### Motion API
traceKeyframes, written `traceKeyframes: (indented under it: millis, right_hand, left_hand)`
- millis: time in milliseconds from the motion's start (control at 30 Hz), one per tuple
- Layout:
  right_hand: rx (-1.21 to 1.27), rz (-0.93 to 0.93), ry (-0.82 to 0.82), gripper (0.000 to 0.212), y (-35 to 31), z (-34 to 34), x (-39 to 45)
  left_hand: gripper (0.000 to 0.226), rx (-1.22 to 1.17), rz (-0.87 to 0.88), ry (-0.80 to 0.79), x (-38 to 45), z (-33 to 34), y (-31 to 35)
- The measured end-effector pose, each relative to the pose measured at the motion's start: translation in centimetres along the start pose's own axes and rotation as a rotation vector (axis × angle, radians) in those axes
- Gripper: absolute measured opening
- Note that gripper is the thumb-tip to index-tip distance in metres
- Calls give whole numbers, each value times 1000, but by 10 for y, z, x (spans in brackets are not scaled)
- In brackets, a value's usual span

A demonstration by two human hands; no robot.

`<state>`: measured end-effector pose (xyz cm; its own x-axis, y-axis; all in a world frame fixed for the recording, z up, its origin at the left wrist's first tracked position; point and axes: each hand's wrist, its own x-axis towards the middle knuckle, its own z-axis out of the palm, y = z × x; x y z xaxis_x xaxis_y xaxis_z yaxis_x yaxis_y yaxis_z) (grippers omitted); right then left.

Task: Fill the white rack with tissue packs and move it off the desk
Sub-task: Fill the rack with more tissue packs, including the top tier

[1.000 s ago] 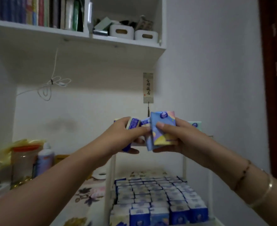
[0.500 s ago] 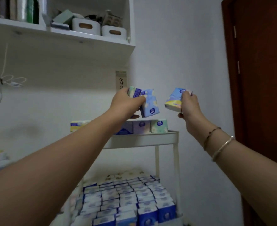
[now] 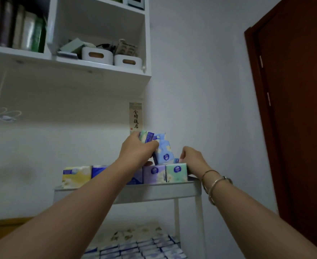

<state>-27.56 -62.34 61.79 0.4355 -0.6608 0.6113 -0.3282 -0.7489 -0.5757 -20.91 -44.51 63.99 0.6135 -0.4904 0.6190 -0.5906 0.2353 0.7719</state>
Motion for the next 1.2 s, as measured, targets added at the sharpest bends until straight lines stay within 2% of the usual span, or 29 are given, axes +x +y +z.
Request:
traceKeyframes:
  millis: [133, 300, 333, 400, 467, 567, 667, 733, 833, 933, 1000, 1033, 1100, 1200]
  right_hand:
    - [24, 14, -99, 30, 1, 2, 9]
    - [202, -15, -397, 10, -1, -11, 7]
    - [187, -22, -414, 14, 1, -14, 7]
    - [98, -40, -387, 27, 2, -21, 7]
    - [112, -50, -309, 34, 0, -24, 5]
    - [433, -68, -198, 24, -8, -28, -3]
    - [678, -198, -195, 24, -22, -39, -12]
    - [640, -300, -206, 17, -31, -47, -21]
    - [595, -354, -176, 18, -35, -56, -27]
    - [626, -291, 71, 11, -23, -59, -21]
    - [523, -190, 286, 9, -6, -60, -15]
    - [448, -146, 332, 9, 3, -61, -14]
    - [329, -84, 281, 9, 14, -63, -15]
    - [252, -33, 79, 13, 15, -57, -22]
  left_hand:
    - [18, -38, -9, -7, 5, -3, -3]
    - [19, -33, 7, -31, 6, -4, -4]
    - [19, -35, 8, -41, 5, -4, -4]
    - [21, -30, 12, -61, 4, -4, -4]
    - [22, -29, 21, -75, 4, -4, -4]
    - [22, -20, 37, -71, 3, -2, -3]
    - [21, 3, 58, -67, 6, 1, -1]
    - [19, 13, 76, -62, 7, 3, 2]
    - [19, 27, 93, -66, 8, 10, 9]
    - [24, 44, 82, -55, 9, 16, 14]
    - [29, 87, 68, -72, 10, 20, 15]
    - [31, 112, 65, -85, 9, 22, 15]
    - [31, 152, 57, -102, 9, 25, 12]
    - [29, 180, 43, -111, 10, 29, 7]
